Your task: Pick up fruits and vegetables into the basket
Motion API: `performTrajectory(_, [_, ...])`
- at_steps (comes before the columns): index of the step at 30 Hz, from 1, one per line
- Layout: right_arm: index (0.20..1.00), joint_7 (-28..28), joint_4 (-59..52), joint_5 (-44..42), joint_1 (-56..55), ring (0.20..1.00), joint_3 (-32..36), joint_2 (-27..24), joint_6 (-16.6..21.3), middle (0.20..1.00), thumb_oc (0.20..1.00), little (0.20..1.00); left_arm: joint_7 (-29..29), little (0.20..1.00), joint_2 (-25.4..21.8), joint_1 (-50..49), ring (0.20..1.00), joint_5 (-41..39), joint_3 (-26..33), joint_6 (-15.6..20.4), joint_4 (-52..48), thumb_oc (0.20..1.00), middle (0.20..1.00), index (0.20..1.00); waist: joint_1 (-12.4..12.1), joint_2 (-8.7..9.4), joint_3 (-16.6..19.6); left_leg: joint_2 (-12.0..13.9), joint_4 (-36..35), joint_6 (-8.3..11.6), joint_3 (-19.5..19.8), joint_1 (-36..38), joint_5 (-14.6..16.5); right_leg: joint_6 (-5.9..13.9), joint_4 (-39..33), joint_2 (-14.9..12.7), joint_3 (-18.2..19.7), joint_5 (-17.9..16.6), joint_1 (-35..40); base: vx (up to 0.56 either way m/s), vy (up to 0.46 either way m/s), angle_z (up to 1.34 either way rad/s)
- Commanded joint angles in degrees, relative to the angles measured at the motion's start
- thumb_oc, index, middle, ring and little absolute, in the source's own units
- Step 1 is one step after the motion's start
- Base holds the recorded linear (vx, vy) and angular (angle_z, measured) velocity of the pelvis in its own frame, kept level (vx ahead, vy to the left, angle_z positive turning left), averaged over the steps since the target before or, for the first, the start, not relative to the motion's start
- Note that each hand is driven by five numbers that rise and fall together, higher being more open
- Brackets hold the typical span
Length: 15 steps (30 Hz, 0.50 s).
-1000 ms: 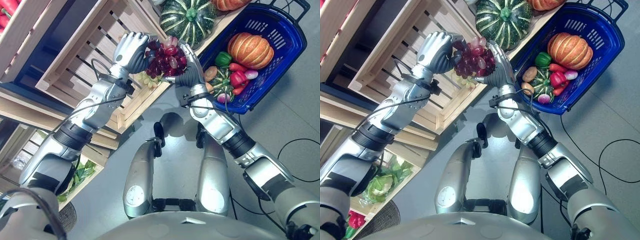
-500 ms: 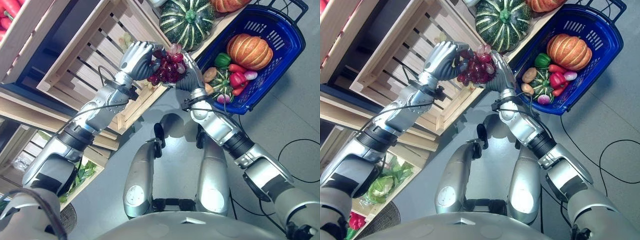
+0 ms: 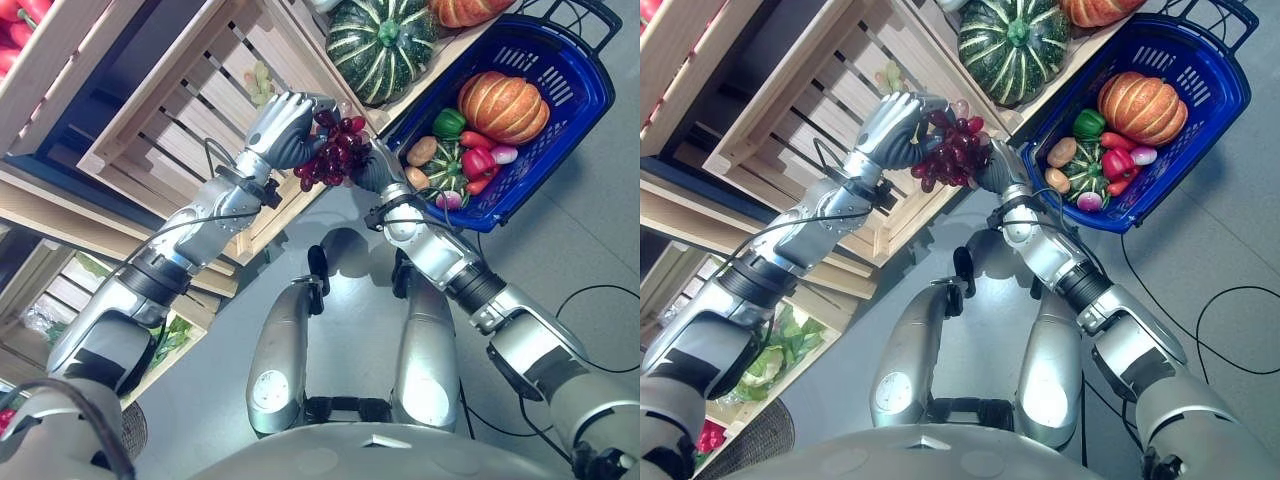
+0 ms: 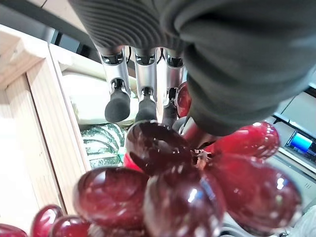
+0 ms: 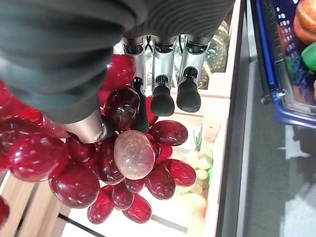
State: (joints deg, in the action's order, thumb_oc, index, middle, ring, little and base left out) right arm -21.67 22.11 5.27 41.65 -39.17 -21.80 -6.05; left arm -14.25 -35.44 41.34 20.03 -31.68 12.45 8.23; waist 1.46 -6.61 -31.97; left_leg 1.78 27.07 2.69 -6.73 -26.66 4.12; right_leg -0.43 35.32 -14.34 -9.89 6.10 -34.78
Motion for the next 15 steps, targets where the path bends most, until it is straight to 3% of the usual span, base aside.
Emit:
performTrajectory(1, [0.200, 1.7, -2.3, -4.0, 2.9, 0.200, -0.4, 3.9, 8.0, 0.200, 0.200, 0.200, 0.4, 0.200, 3.5, 3.4, 0.200, -3.8, 0.8, 5.1, -5.2, 0.200, 0.200, 0.200, 0.2, -1.40, 2.2, -1.2, 1.7, -1.92, -2.5, 0.1, 3.6, 4.14, -1.1, -0.3, 0.4, 2.8, 4.1, 0.00, 0.000, 0.00])
performTrajectory(6, [0.200, 5.9, -3.8, -10.1, 2.6, 0.200, 0.4, 4.3, 10.9, 0.200, 0.200, 0.200, 3.5, 0.200, 4.1, 5.5, 0.200, -9.0, 0.4, 4.2, -3.7, 0.200, 0.200, 0.200, 1.2, -1.72, 2.2, -1.0, 1.5, -1.58, -2.9, 1.1, 3.4, 4.18, -1.5, -0.6, 1.0, 2.6, 4.8, 0.01, 0.036, -0.01])
performTrajectory(15, [0.200, 8.1, -6.8, -10.2, 1.2, 0.200, 1.7, 3.3, 12.8, 0.200, 0.200, 0.200, 0.3, 0.200, 3.7, 5.2, 0.200, -9.3, 2.1, 1.6, -3.9, 0.200, 0.200, 0.200, 2.0, -2.09, 2.2, -0.8, 0.5, -1.21, -3.4, 2.6, 2.7, 4.20, -2.2, -0.9, 1.2, 2.3, 5.7, 0.00, 0.017, -0.03])
